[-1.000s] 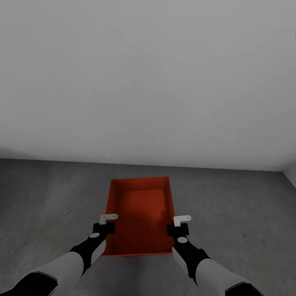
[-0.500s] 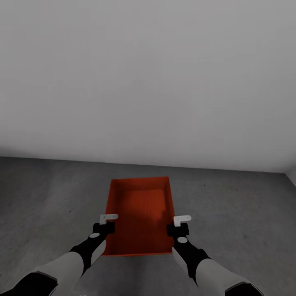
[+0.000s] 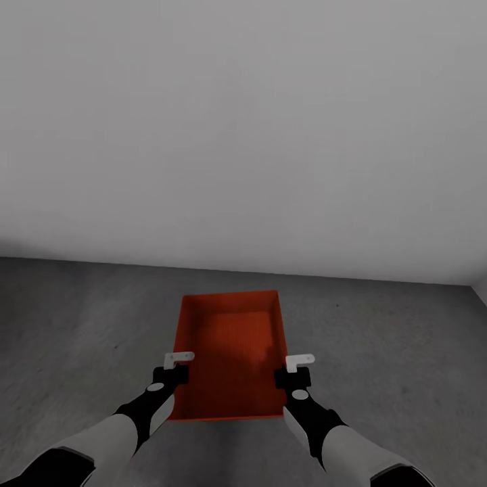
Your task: Move the two storage containers from the living room to the garage. In the garage, place one container on the floor and stack the other container on top of it (either order is fine).
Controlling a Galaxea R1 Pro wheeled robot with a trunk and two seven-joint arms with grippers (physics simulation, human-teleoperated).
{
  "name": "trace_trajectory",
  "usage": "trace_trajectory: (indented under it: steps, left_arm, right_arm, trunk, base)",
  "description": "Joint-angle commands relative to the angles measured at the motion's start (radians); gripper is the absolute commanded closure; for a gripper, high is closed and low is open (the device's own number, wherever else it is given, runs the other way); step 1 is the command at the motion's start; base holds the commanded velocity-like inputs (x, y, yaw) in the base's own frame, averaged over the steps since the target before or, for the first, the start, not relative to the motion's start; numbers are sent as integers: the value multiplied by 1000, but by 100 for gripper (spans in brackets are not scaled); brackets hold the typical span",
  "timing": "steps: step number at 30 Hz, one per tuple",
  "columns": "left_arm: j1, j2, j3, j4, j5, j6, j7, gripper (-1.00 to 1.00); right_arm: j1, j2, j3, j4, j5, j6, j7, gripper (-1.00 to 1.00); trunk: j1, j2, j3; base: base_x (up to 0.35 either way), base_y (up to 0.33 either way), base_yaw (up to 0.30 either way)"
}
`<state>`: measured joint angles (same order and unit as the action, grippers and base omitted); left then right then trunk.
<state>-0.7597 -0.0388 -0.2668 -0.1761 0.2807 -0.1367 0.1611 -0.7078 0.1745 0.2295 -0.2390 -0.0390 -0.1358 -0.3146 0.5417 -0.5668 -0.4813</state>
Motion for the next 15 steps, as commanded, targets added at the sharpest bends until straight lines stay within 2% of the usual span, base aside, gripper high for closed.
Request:
trace_trajectory:
  steps: [1, 2, 4, 15]
  left_arm:
    - [-1, 30, 37, -3, -1, -43, 4, 100]
    - [0, 6, -3, 7, 14, -10, -1, 100]
    - [0, 4, -11, 11, 13, -17, -2, 100]
    - [0, -6, -20, -8, 9, -4, 7, 100]
  right_arm:
    - [-1, -12, -32, 26, -18, -8, -24, 100]
    - [-1, -2, 0, 7, -10, -10, -11, 100]
    - [-1, 0, 13, 16, -9, -11, -12, 100]
    - [-1, -7, -51, 10, 61, -10, 6, 100]
  trunk:
    - [0, -1, -1]
    - [0, -1, -1]
    - [0, -1, -1]
    - [0, -1, -1]
  base:
    - [0, 0, 0]
    - [0, 0, 0]
    - [0, 0, 0]
    - [0, 0, 0]
